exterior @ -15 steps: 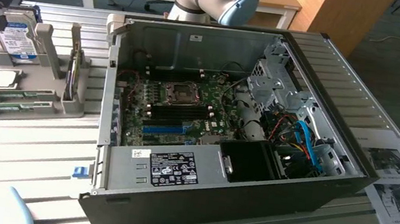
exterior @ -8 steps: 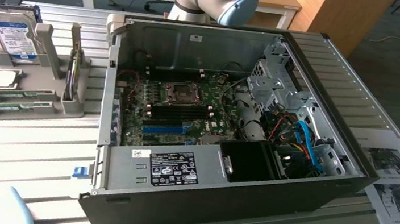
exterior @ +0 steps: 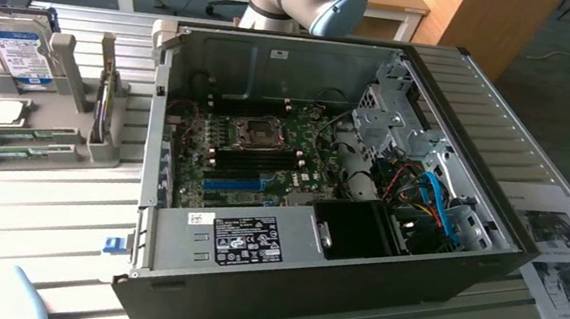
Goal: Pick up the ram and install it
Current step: 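Reach for the ram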
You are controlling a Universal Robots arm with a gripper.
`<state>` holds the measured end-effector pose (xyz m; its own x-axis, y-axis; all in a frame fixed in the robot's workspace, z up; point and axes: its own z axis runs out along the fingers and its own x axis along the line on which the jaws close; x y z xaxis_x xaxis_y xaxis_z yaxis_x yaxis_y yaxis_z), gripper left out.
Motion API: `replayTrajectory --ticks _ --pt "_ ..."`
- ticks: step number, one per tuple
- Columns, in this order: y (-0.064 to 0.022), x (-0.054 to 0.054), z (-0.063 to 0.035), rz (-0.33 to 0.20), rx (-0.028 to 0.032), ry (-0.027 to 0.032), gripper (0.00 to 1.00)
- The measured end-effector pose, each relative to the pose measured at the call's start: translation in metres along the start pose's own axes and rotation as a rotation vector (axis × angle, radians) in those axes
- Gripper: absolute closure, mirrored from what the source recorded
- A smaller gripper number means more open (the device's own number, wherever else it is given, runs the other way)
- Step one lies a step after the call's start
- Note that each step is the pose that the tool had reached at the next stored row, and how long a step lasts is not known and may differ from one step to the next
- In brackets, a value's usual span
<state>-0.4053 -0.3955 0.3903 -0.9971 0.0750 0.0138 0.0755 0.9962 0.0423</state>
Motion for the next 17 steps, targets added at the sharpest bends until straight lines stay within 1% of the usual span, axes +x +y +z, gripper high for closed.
replayTrajectory --ticks 5,17 --pt "-0.0006 0.0073 0.0003 0.000 0.0002 0.0028 0.91" --pt "-0.0005 0.0073 0.0002 0.000 0.0002 0.0030 0.91"
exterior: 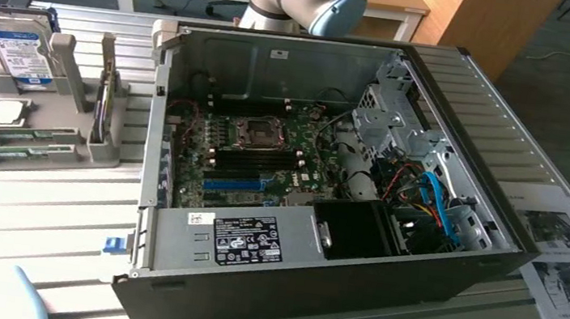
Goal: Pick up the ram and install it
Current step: 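Reach for the ram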
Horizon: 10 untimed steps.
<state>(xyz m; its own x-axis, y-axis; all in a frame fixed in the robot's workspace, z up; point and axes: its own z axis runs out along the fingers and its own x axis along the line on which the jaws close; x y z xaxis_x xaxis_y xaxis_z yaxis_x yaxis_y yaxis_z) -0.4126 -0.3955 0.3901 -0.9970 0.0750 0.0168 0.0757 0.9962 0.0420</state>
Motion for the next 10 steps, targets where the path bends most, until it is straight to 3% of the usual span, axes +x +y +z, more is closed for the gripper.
replayTrajectory --ticks 4,10 --pt "0.0026 0.000 0.0007 0.000 0.0000 -0.0001 0.91" --pt "0.0178 0.001 0.0036 0.000 0.0005 -0.0001 0.91"
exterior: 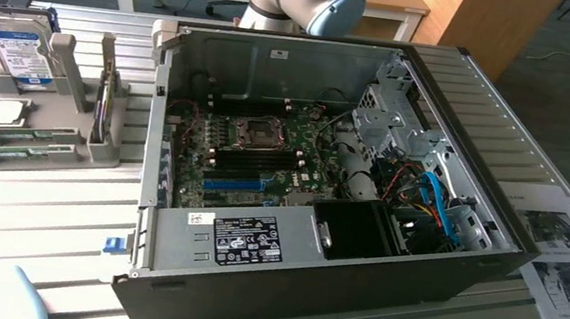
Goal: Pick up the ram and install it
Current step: 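Reach for the ram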
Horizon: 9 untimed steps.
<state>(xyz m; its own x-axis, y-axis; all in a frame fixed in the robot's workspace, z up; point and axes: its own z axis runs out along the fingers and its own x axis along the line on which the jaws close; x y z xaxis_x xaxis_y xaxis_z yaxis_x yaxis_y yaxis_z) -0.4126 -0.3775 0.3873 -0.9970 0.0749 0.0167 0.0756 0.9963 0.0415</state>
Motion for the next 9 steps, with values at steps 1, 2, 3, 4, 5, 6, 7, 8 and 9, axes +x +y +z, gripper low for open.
replayTrajectory --ticks 1,2,3,4,5,6,7,8,9 --pt "0.0026 0.000 0.0005 0.000 0.0002 0.0000 0.91" --pt "0.0050 0.000 0.0009 0.000 0.0004 0.0001 0.91" --pt "0.0071 0.001 0.0014 0.000 0.0008 0.0001 0.91" --pt "0.0091 0.001 0.0019 0.000 0.0012 0.0000 0.91" --pt "0.0111 0.001 0.0023 0.000 0.0015 0.0000 0.91" --pt "0.0130 0.001 0.0028 0.000 0.0018 -0.0002 0.91" --pt "0.0147 0.001 0.0031 0.000 0.0022 0.0000 0.91" --pt "0.0164 0.001 0.0036 0.000 0.0024 -0.0001 0.91" --pt "0.0176 0.001 0.0039 0.000 0.0026 0.0000 0.91"
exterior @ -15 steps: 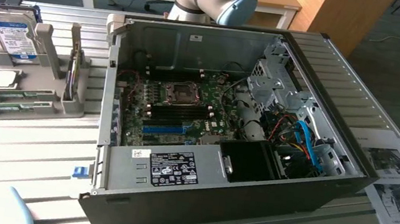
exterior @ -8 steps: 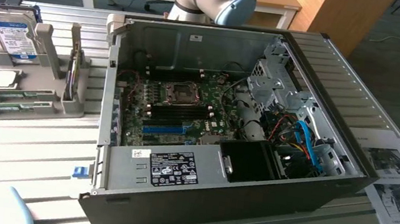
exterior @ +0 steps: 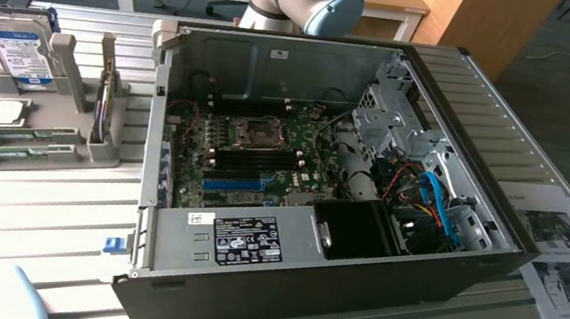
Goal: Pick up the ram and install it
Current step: 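Reach for the ram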
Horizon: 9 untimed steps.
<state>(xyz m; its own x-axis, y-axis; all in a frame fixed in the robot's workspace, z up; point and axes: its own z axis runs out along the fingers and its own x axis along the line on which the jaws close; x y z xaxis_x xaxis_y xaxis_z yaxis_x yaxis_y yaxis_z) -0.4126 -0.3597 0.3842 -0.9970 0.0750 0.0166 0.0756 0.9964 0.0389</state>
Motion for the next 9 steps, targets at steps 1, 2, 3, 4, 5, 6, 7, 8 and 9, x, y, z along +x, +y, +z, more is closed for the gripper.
replayTrajectory --ticks 1,2,3,4,5,6,7,8,9 --pt "0.0009 0.0000 0.0003 0.000 0.0001 0.0000 0.91" --pt "0.0017 0.0001 0.0005 0.000 0.0002 0.0000 0.91" --pt "0.0024 0.0002 0.0008 0.000 0.0002 0.0000 0.91" --pt "0.0034 0.0002 0.0011 0.000 0.0002 -0.0001 0.91" --pt "0.0049 0.0003 0.0014 0.000 0.0002 0.0000 0.91" --pt "0.0064 0.0005 0.0017 0.000 0.0003 0.0000 0.91" --pt "0.0078 0.0006 0.0019 0.000 0.0002 0.0000 0.91" --pt "0.0090 0.0007 0.0022 0.000 0.0002 -0.0001 0.91" --pt "0.0101 0.0007 0.0023 0.000 0.0003 -0.0001 0.91"
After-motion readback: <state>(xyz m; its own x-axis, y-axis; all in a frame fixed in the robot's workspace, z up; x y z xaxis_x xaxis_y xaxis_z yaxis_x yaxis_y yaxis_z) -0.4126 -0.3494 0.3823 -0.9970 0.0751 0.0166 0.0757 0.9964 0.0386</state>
